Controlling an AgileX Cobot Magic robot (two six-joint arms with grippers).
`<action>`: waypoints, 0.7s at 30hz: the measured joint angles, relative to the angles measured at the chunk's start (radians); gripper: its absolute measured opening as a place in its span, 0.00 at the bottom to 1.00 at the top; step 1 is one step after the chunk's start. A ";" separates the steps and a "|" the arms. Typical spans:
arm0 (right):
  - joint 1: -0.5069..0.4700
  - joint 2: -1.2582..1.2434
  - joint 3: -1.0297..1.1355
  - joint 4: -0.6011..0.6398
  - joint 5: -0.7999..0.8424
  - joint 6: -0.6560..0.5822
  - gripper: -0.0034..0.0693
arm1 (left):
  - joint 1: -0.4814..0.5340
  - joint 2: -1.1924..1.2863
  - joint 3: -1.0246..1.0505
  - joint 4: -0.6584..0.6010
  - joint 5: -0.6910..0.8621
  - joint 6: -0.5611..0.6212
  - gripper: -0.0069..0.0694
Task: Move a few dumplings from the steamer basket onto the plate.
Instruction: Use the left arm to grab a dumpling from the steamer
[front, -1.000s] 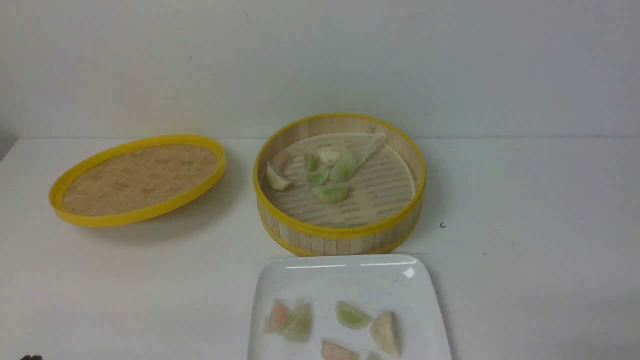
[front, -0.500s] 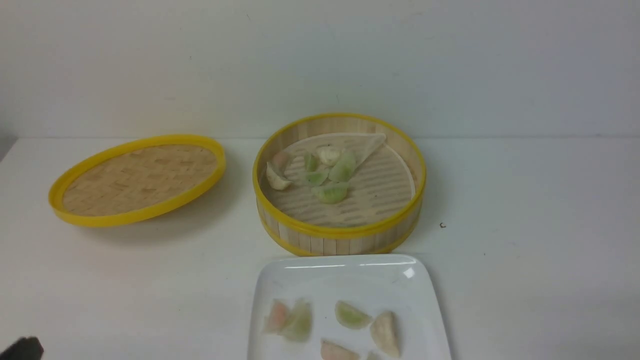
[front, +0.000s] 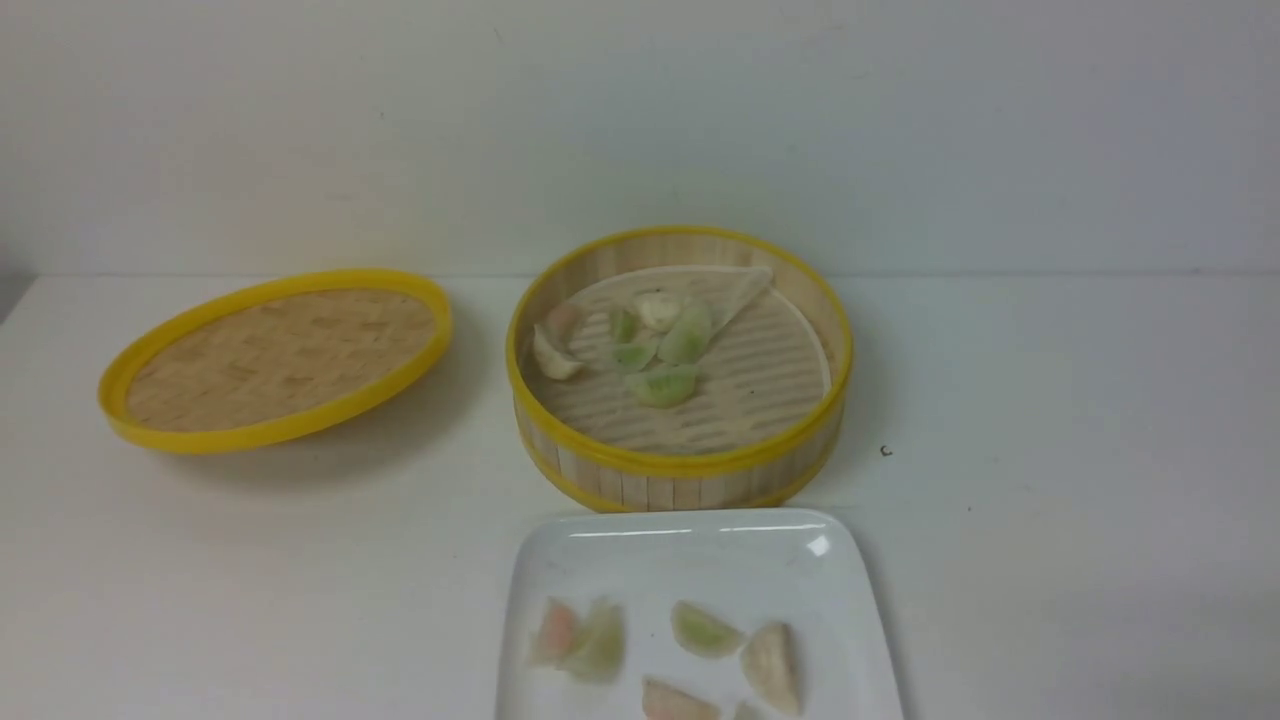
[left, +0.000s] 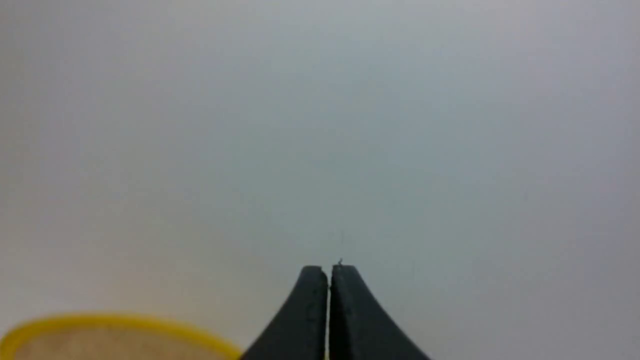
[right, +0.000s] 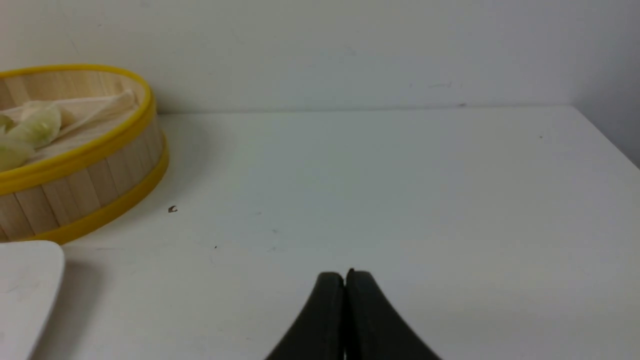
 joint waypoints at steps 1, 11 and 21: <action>0.000 0.000 0.000 0.000 0.001 0.001 0.03 | -0.007 0.111 -0.113 0.008 0.152 0.014 0.08; 0.000 0.000 -0.001 0.000 0.003 0.009 0.03 | -0.147 0.895 -0.631 -0.066 0.781 0.411 0.08; 0.000 0.000 -0.001 0.000 0.004 0.009 0.03 | -0.401 1.450 -1.114 0.072 0.821 0.482 0.08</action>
